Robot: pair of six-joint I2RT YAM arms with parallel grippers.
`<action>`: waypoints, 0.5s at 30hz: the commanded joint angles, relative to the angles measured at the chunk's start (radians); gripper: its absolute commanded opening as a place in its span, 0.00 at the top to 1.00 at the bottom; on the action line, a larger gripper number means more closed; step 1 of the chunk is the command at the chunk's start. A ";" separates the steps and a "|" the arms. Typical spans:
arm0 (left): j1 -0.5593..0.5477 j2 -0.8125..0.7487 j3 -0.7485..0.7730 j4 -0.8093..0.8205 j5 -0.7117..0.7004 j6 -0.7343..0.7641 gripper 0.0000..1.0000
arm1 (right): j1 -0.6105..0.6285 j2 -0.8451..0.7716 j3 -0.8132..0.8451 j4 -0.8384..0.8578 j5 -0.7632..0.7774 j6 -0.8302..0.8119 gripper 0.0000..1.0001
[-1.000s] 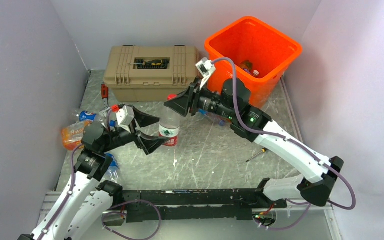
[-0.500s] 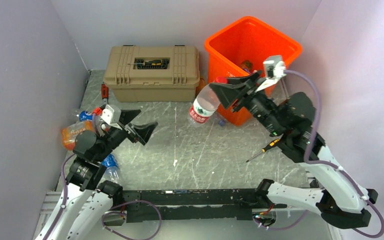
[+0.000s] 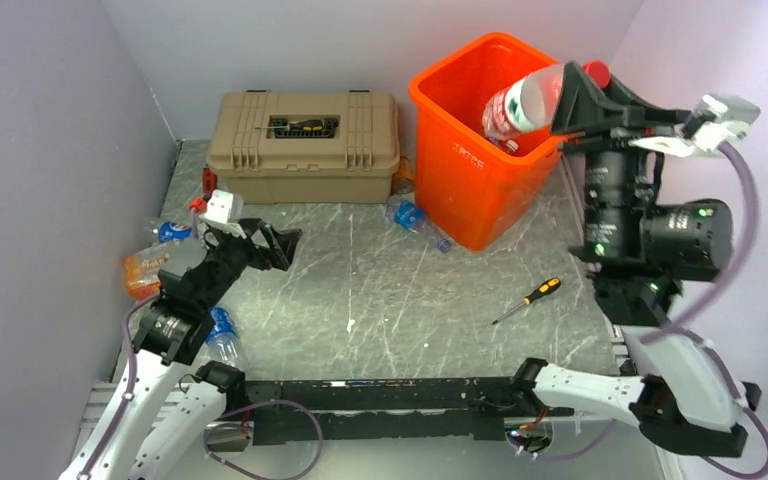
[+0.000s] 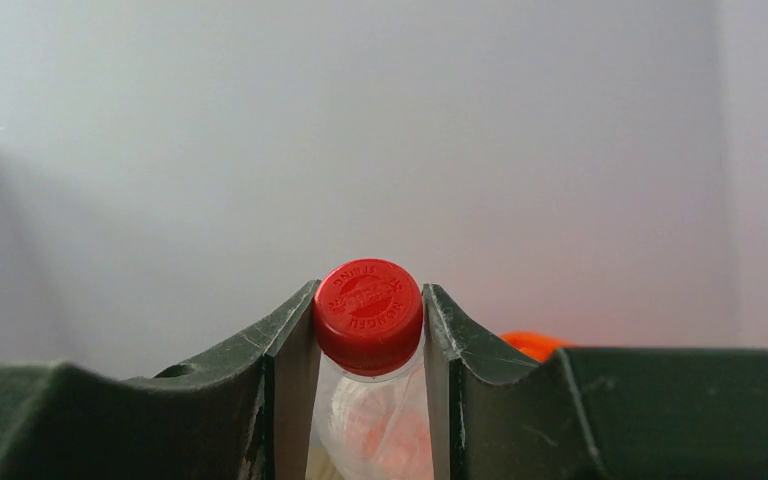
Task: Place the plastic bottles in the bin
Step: Place the plastic bottle in the trash bin.
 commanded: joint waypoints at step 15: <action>0.005 -0.027 -0.003 0.043 0.021 0.008 0.01 | -0.530 0.537 0.335 -0.066 0.038 0.142 1.00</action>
